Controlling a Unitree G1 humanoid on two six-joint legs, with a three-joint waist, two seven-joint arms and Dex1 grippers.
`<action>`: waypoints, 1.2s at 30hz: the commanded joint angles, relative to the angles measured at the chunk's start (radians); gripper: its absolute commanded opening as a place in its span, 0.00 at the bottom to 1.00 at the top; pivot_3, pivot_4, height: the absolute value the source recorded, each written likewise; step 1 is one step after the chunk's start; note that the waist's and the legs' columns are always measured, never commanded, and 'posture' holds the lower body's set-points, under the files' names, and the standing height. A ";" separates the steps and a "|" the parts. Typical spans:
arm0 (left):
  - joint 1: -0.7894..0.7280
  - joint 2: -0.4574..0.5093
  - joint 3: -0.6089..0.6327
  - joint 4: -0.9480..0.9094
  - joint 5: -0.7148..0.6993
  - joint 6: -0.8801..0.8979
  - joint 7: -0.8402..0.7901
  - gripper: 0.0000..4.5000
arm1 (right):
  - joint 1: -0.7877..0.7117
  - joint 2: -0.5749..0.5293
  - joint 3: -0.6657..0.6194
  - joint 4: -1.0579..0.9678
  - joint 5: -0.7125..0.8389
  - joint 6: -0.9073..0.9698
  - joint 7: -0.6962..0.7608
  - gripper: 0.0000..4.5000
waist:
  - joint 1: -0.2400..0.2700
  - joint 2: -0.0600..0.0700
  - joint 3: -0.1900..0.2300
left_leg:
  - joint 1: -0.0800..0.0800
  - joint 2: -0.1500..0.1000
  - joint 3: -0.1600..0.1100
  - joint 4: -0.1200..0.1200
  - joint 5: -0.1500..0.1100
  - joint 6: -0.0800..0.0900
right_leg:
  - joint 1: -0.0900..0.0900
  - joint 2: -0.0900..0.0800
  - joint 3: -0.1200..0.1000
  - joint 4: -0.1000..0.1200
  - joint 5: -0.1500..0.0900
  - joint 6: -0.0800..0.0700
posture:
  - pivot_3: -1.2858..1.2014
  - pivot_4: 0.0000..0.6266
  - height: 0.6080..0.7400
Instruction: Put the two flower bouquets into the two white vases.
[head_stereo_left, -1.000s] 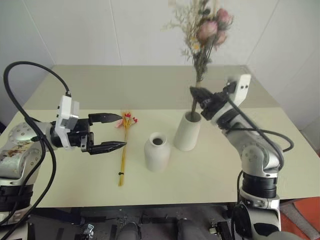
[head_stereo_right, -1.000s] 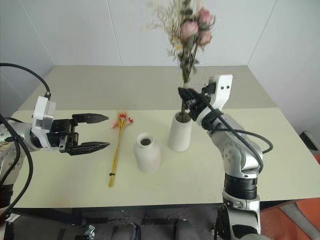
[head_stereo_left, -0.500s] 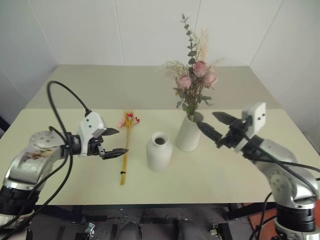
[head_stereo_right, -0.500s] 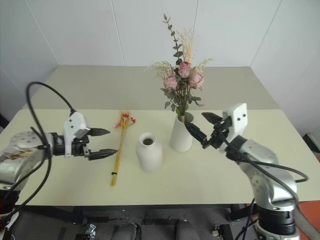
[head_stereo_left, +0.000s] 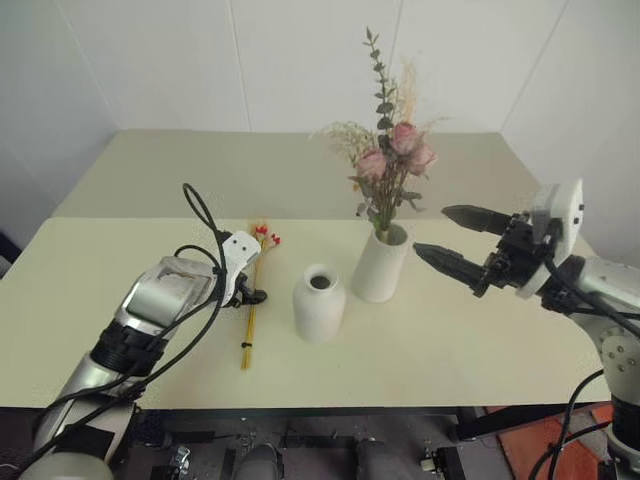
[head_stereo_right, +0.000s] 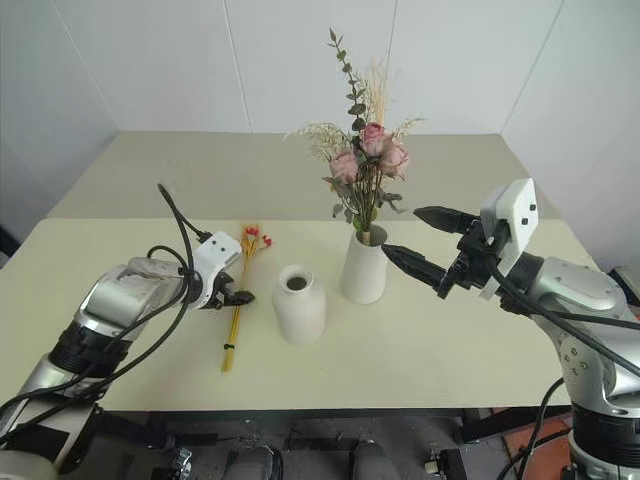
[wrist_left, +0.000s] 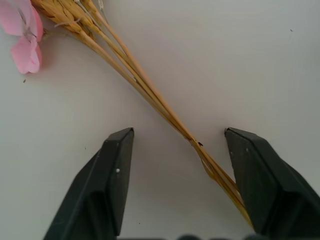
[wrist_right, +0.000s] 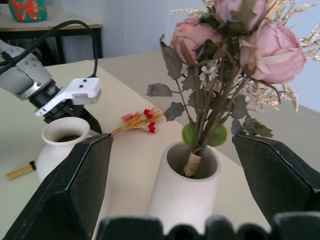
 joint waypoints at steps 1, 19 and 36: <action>-0.010 0.010 0.016 0.027 0.044 -0.005 0.039 0.44 | 0.006 -0.050 -0.042 -0.008 0.042 -0.012 0.065 1.00 | -0.001 0.000 0.000 | 0.000 0.000 0.000 0.000 0.000 0.000 | 0.000 0.000 0.000 0.000 0.000 0.000 | 0.52 0.24 1.00; -0.095 -0.086 0.462 -0.017 -0.102 -0.560 0.050 0.01 | 0.084 -0.193 -0.068 0.082 0.047 -0.076 0.389 1.00 | 0.015 -0.001 0.000 | -0.002 -0.001 0.000 0.000 0.000 0.000 | -0.001 -0.001 0.000 -0.001 0.001 -0.002 | 0.52 0.24 1.00; -0.247 -0.406 0.638 -0.150 -0.784 -0.373 0.112 0.01 | 0.172 -0.236 -0.125 0.108 0.027 -0.136 0.467 1.00 | 0.018 -0.001 0.001 | -0.001 -0.001 0.000 0.002 0.000 0.000 | 0.001 -0.002 0.000 -0.001 0.002 0.000 | 0.52 0.24 1.00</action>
